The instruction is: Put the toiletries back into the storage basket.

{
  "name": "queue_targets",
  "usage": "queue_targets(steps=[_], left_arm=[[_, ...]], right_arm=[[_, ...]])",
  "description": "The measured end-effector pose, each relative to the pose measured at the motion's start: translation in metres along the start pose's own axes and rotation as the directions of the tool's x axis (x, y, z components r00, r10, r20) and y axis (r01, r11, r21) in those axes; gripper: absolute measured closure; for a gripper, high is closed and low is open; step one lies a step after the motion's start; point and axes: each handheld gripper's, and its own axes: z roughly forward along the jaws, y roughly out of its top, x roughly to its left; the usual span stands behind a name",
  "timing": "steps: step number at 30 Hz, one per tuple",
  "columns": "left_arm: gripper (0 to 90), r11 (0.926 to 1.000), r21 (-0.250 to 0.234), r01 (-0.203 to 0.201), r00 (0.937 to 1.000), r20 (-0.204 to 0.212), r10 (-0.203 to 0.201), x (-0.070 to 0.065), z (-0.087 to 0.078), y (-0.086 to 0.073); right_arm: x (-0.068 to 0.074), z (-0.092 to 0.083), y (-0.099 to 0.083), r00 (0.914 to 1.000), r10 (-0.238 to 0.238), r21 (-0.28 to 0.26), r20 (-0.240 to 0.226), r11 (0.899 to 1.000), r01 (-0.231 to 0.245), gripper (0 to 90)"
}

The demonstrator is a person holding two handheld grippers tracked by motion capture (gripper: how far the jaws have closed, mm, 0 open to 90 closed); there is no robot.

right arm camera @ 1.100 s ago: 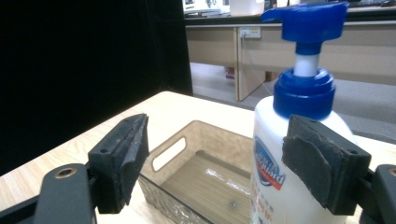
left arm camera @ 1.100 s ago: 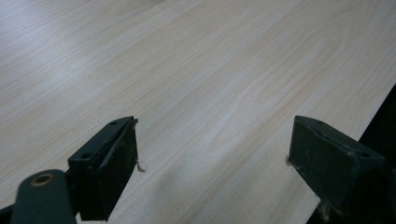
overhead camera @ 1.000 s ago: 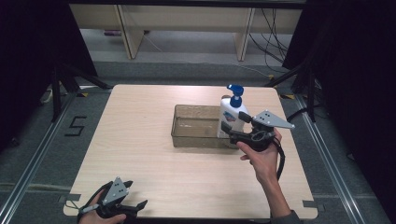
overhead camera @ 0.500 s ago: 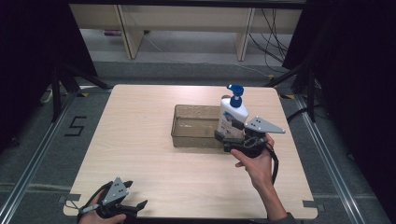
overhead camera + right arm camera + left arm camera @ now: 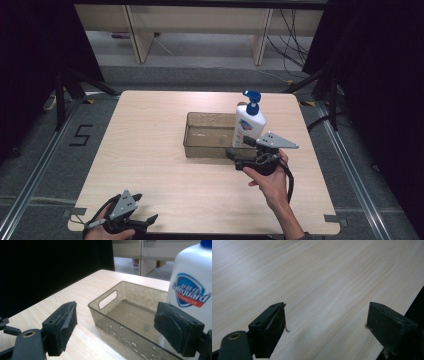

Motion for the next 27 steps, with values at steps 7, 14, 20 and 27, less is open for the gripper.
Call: queue_targets(steps=[7,14,20,27], left_arm=[[15.1,1.0,-0.002,0.001,1.0,0.0,-0.001,0.0,0.0,0.0],[15.1,0.9999,-0.006,0.009,1.0,0.002,-0.009,0.0,0.001,0.0],[15.1,1.0,-0.002,0.001,1.0,0.0,-0.001,0.0,0.0,0.0],[15.1,1.0,-0.001,0.0,1.0,-0.002,0.0,0.0,0.0,0.0]], right_arm=[[0.002,0.003,-0.008,0.9989,-0.046,0.003,0.007,0.999,0.046,17.4],[0.009,0.002,-0.016,0.9997,-0.02,0.026,-0.011,0.999,0.021,15.2],[0.011,0.003,-0.025,0.9995,-0.03,0.025,-0.004,0.999,0.03,15.2],[0.014,0.002,-0.034,0.9999,-0.003,0.065,-0.012,0.998,0.003,15.3]])
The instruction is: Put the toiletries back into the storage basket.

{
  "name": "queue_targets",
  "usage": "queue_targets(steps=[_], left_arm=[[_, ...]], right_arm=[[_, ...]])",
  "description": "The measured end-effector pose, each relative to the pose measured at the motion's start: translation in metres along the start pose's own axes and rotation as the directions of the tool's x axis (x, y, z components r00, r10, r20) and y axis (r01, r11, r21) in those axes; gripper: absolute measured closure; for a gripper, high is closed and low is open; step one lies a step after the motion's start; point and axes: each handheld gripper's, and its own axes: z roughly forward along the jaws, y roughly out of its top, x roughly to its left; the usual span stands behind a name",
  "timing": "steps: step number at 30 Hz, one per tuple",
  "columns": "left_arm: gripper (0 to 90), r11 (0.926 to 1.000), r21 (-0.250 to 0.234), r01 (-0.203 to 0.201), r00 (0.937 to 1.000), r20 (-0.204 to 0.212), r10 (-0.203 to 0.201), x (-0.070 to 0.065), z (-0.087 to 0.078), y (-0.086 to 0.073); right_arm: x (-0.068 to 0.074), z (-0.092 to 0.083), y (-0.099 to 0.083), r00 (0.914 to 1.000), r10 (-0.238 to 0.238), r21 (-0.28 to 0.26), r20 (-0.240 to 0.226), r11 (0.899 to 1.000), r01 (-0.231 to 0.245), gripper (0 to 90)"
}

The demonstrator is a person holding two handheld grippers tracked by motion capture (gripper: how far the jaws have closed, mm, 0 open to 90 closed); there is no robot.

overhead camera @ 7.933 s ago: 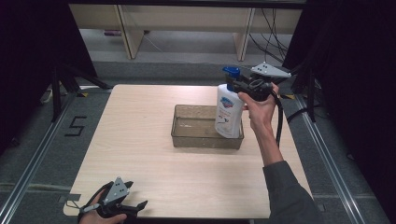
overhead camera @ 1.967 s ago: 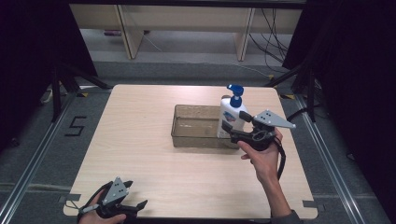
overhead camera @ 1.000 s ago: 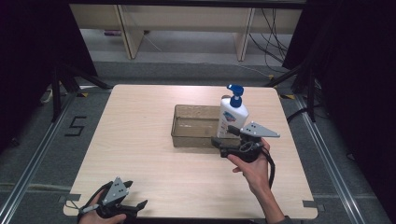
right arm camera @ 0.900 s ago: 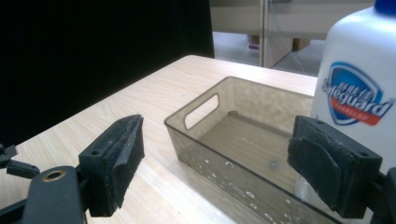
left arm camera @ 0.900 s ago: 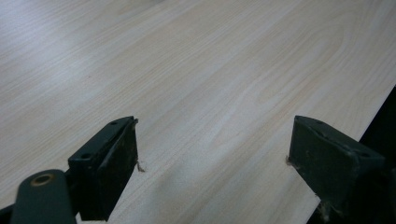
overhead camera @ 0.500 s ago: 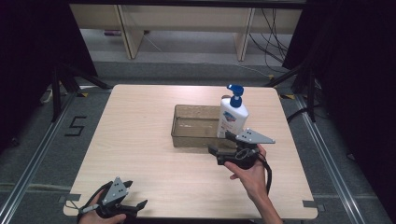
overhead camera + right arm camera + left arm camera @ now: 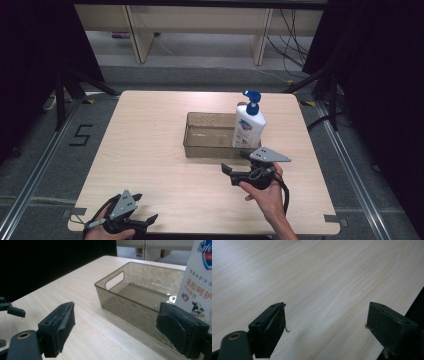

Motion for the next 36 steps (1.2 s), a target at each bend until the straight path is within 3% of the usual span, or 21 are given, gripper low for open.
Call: queue_targets(steps=[3,7,12,13,21,23,25,26,28,30,32,33,34,36], left_arm=[[15.1,1.0,-0.002,0.005,1.0,-0.001,-0.005,0.0,0.0,0.0],[15.1,1.0,0.001,0.0,1.0,0.002,0.0,0.0,0.0,0.0],[15.1,1.0,0.0,0.001,1.0,0.001,-0.001,0.0,0.0,0.0],[15.1,1.0,-0.001,-0.001,1.0,0.002,0.001,0.0,0.0,0.0],[15.1,1.0,0.002,-0.001,1.0,-0.003,0.001,-0.001,0.0,0.0],[15.1,0.9999,-0.012,0.008,1.0,-0.005,-0.008,-0.001,0.002,0.0],[15.1,0.9999,-0.012,0.008,1.0,-0.005,-0.008,-0.001,0.002,0.0],[15.1,0.9999,-0.012,0.008,1.0,-0.005,-0.008,-0.001,0.001,0.0],[15.1,0.9999,-0.013,0.007,1.0,-0.007,-0.007,-0.001,0.002,0.0],[15.1,1.0,0.001,-0.008,0.9998,-0.019,0.008,0.0,0.002,0.0],[15.1,1.0,0.003,0.0,1.0,-0.002,0.0,0.0,0.001,0.0],[15.1,1.0,0.004,-0.001,1.0,-0.002,0.001,0.0,0.001,0.0],[15.1,1.0,0.004,0.0,1.0,-0.006,0.0,-0.001,0.001,0.0],[15.1,0.9999,0.009,-0.009,0.9999,-0.01,0.009,0.0,0.001,0.0]], right_arm=[[-0.001,0.001,-0.005,0.9998,-0.02,-0.01,0.006,1.0,0.021,15.3],[0.002,0.0,-0.011,0.9998,0.021,0.015,-0.007,1.0,-0.021,15.3],[0.001,0.0,-0.018,1.0,-0.006,-0.006,-0.002,1.0,0.006,15.3],[0.003,-0.002,-0.02,0.9999,0.016,0.014,0.0,1.0,-0.016,15.3],[0.006,-0.004,-0.027,0.9996,0.005,0.01,-0.029,1.0,-0.005,15.3],[0.008,-0.006,-0.029,0.9999,0.011,0.01,-0.012,1.0,-0.011,15.3],[0.01,-0.007,-0.031,0.9993,0.025,0.018,-0.027,1.0,-0.024,15.3],[0.009,-0.007,-0.032,0.9999,0.0,0.014,-0.013,1.0,0.0,15.3],[0.011,-0.008,-0.035,0.9997,0.0,0.018,-0.025,1.0,0.0,15.3],[0.012,-0.007,-0.037,0.9995,0.014,0.016,-0.03,1.0,-0.014,15.3],[0.013,-0.009,-0.039,0.9996,0.007,0.019,-0.026,1.0,-0.006,15.3],[0.017,-0.009,-0.04,0.9986,0.047,0.025,-0.022,0.999,-0.047,15.3],[0.014,-0.009,-0.04,0.9998,-0.002,0.02,-0.019,1.0,0.002,15.3],[0.015,-0.012,-0.042,0.9999,-0.005,0.029,-0.012,1.0,0.005,15.3]])
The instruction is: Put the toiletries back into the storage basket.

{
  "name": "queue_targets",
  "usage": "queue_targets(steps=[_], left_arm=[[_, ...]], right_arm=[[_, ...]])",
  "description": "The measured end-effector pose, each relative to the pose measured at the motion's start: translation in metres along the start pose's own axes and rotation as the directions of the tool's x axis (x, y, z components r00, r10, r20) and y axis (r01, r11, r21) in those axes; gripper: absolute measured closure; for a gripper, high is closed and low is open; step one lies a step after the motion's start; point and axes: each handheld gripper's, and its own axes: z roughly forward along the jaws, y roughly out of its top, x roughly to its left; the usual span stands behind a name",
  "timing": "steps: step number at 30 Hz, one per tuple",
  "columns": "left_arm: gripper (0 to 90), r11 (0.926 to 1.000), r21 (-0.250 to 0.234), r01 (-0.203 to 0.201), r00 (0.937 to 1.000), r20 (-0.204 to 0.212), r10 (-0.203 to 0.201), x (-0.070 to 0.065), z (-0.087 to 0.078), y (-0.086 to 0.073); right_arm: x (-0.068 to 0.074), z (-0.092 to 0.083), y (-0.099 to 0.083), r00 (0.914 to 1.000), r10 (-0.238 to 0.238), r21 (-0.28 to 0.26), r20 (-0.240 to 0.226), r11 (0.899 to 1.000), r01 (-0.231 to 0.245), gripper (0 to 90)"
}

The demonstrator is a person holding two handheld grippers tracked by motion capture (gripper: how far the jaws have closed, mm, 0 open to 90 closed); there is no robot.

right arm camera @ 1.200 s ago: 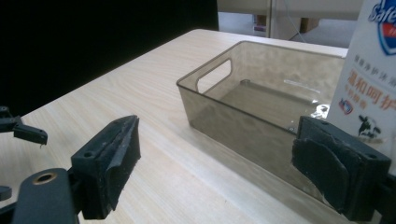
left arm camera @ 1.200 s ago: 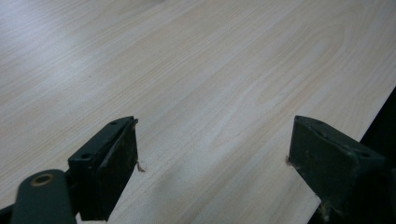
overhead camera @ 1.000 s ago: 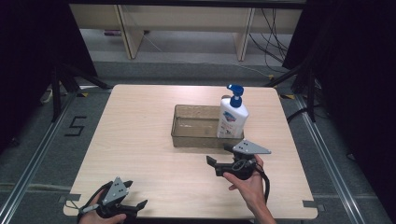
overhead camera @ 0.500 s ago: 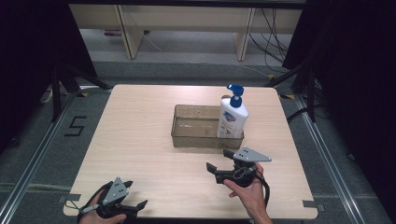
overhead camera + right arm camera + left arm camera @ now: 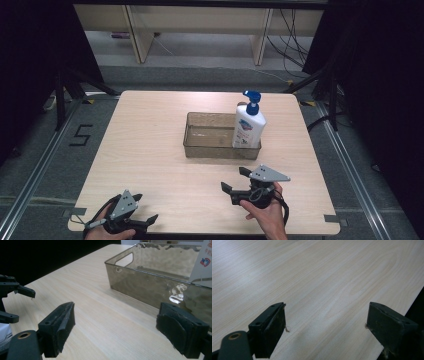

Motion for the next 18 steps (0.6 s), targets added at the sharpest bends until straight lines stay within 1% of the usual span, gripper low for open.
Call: queue_targets(steps=[1,2,3,4,5,6,7,8,9,11,12,13,14,15,16,17,18], left_arm=[[15.1,1.0,-0.001,0.0,1.0,0.0,0.0,0.0,0.0,0.0],[15.1,1.0,-0.004,0.002,1.0,0.002,-0.002,0.0,0.0,0.0],[15.1,0.9992,-0.027,0.03,0.9995,0.009,-0.03,-0.002,0.001,0.0],[15.1,0.9994,-0.023,0.025,0.9997,0.007,-0.025,-0.002,0.001,0.0],[15.1,1.0,0.001,-0.003,1.0,0.001,0.003,0.0,0.0,0.0],[15.1,1.0,-0.002,0.004,1.0,0.003,-0.004,0.0,0.0,0.0],[15.1,0.9997,-0.015,0.02,0.9998,0.011,-0.019,-0.002,0.001,0.0],[15.1,0.9999,-0.01,0.013,0.9999,0.009,-0.013,-0.001,0.001,0.0],[15.1,1.0,-0.003,0.006,1.0,0.008,-0.006,-0.001,0.001,0.0],[15.1,1.0,-0.004,0.006,0.9999,0.008,-0.006,-0.001,0.001,0.0],[15.1,1.0,-0.005,0.008,0.9999,0.008,-0.008,-0.001,0.001,0.0],[15.1,0.9994,-0.022,0.028,0.9995,0.014,-0.028,-0.002,0.002,-0.001],[15.1,0.9999,-0.01,0.014,0.9998,0.013,-0.013,-0.001,0.001,-0.001],[15.1,1.0,-0.004,0.009,0.9999,0.007,-0.009,0.0,0.001,0.0],[15.1,0.9999,-0.007,0.01,0.9999,0.008,-0.01,-0.001,0.001,0.0],[15.1,0.9999,-0.007,0.009,0.9999,0.008,-0.009,-0.001,0.001,0.0],[15.1,0.9995,-0.021,0.025,0.9996,0.01,-0.025,-0.002,0.002,0.0]], right_arm=[[0.001,0.002,-0.002,1.0,0.006,-0.016,-0.008,1.0,-0.006,15.3],[0.001,0.0,-0.003,0.9999,-0.002,-0.018,-0.015,1.0,0.002,15.3],[0.002,-0.001,-0.003,0.9998,0.006,-0.006,-0.021,1.0,-0.006,15.3],[0.002,-0.002,-0.004,0.9999,-0.001,-0.008,-0.015,1.0,0.001,15.3],[0.004,-0.002,-0.005,0.9993,0.025,-0.007,-0.029,1.0,-0.025,15.3],[0.003,-0.003,-0.005,0.9998,0.007,-0.007,-0.017,1.0,-0.007,15.3],[0.002,-0.005,-0.006,0.9998,-0.009,-0.009,-0.015,1.0,0.009,15.2],[0.003,-0.005,-0.007,0.9999,-0.008,-0.009,-0.011,1.0,0.007,15.2],[0.005,-0.006,-0.008,0.9998,0.018,-0.005,-0.009,1.0,-0.018,15.2],[0.004,-0.008,-0.009,1.0,-0.003,-0.003,-0.001,1.0,0.003,15.2],[0.004,-0.008,-0.01,0.9999,0.002,-0.008,-0.015,1.0,-0.002,15.2],[0.004,-0.009,-0.011,0.9998,-0.001,-0.01,-0.02,1.0,0.001,15.2],[0.004,-0.011,-0.011,0.9999,-0.006,-0.011,-0.011,1.0,0.006,15.2],[0.004,-0.012,-0.012,0.9998,-0.007,-0.012,-0.019,1.0,0.006,15.2],[0.005,-0.014,-0.013,0.9999,-0.008,-0.002,-0.012,1.0,0.008,15.2],[0.005,-0.014,-0.015,0.9999,-0.012,-0.014,-0.008,1.0,0.012,15.2],[0.005,-0.015,-0.015,0.9999,-0.009,-0.01,-0.006,1.0,0.009,15.2]])
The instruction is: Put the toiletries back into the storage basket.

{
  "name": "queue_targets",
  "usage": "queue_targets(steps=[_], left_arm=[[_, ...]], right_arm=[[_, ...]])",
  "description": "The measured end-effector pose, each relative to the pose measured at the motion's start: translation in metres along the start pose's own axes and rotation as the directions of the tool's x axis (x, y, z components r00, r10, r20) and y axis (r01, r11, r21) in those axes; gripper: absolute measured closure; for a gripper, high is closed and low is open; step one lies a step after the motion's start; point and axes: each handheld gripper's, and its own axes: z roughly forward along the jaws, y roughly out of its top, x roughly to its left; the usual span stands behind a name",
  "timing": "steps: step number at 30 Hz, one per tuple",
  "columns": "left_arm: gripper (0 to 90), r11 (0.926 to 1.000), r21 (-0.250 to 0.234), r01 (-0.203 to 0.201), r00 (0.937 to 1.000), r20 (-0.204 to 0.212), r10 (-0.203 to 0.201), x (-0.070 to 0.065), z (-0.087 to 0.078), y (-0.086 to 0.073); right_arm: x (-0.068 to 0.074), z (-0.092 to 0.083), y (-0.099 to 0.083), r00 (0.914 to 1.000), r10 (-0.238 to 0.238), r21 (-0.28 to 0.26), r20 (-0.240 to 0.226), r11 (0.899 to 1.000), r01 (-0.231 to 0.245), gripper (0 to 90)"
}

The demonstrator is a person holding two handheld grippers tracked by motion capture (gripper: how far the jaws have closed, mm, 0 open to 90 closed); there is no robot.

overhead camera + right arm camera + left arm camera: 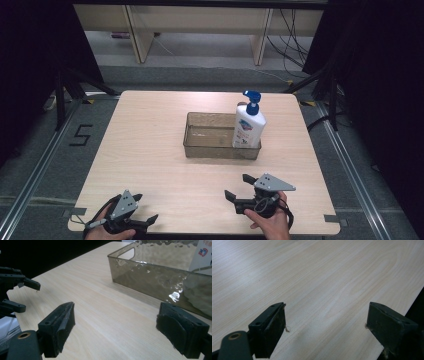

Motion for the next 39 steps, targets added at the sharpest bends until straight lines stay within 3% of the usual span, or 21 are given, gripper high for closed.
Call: queue_targets(steps=[1,3,4,5,6,7,8,9,10,11,12,14,18,30,34,38,39], left_arm=[[15.1,0.9999,0.01,-0.011,0.9999,-0.003,0.011,0.001,-0.001,0.0],[15.1,1.0,-0.006,0.007,1.0,0.004,-0.007,-0.001,0.0,0.0],[15.1,1.0,-0.006,0.007,1.0,0.004,-0.007,-0.001,0.0,0.0],[15.1,1.0,0.002,-0.003,1.0,0.001,0.003,0.0,0.0,0.0],[15.1,0.9997,0.015,-0.017,0.9999,-0.002,0.017,0.001,-0.001,0.0],[15.1,0.9999,-0.007,0.008,1.0,0.006,-0.008,-0.001,0.0,0.0],[15.1,0.9999,-0.008,0.008,0.9999,0.006,-0.008,-0.001,0.0,0.0],[15.1,0.9999,-0.008,0.008,1.0,0.002,-0.008,-0.001,0.0,0.0],[15.1,0.9999,0.006,-0.008,1.0,-0.004,0.008,0.0,-0.001,0.0],[15.1,0.9995,0.02,-0.023,0.9997,-0.008,0.023,0.002,-0.002,0.0],[15.1,0.9994,0.023,-0.025,0.9997,-0.002,0.025,0.002,-0.002,0.0],[15.1,0.9999,0.013,-0.001,1.0,-0.001,0.001,0.001,-0.001,0.0],[15.1,0.9999,0.015,-0.002,1.0,-0.001,0.002,0.001,-0.001,0.0],[15.1,0.9995,0.028,-0.014,0.9999,-0.006,0.014,0.002,-0.002,0.0],[15.1,0.9999,0.015,-0.002,1.0,-0.003,0.002,0.001,-0.001,0.0],[15.1,0.9998,0.019,-0.006,1.0,-0.007,0.006,0.001,-0.001,0.0],[15.1,0.9997,0.022,-0.01,0.9999,-0.007,0.01,0.002,-0.001,0.0]], right_arm=[[0.0,-0.001,-0.001,1.0,0.002,0.004,-0.004,1.0,-0.002,15.2],[0.003,-0.002,-0.003,0.9992,0.036,0.01,-0.014,0.999,-0.036,15.2],[0.002,-0.004,-0.004,0.9999,0.008,0.019,-0.006,1.0,-0.008,15.2],[0.003,-0.005,-0.005,0.9998,0.019,0.021,-0.006,1.0,-0.019,15.2],[0.001,-0.005,-0.006,0.9999,-0.011,0.022,0.003,1.0,0.011,15.2],[0.002,-0.006,-0.007,1.0,0.007,0.027,0.003,1.0,-0.007,15.2],[0.002,-0.006,-0.008,0.9999,0.002,0.015,-0.013,1.0,-0.002,15.2],[0.004,-0.006,-0.009,0.9991,0.036,0.019,-0.022,0.999,-0.035,15.2],[0.002,-0.007,-0.01,0.9997,0.005,0.018,-0.024,1.0,-0.004,15.2],[0.005,-0.008,-0.011,0.9989,0.041,0.027,-0.022,0.999,-0.04,15.2],[0.003,-0.009,-0.011,0.9998,0.01,0.025,-0.019,1.0,-0.01,15.2],[0.002,-0.009,-0.013,0.9998,0.001,0.018,-0.02,1.0,-0.001,15.2],[0.003,-0.011,-0.017,0.9995,0.027,0.023,-0.018,0.999,-0.027,15.2],[0.004,-0.018,-0.023,0.9991,0.025,0.019,-0.034,1.0,-0.024,15.2],[0.005,-0.021,-0.025,0.9998,0.017,0.034,-0.008,0.999,-0.016,15.2],[0.007,-0.024,-0.027,0.9984,0.037,0.026,-0.043,0.999,-0.036,15.2],[0.009,-0.025,-0.028,0.9987,0.042,0.038,-0.028,0.998,-0.041,15.2]])
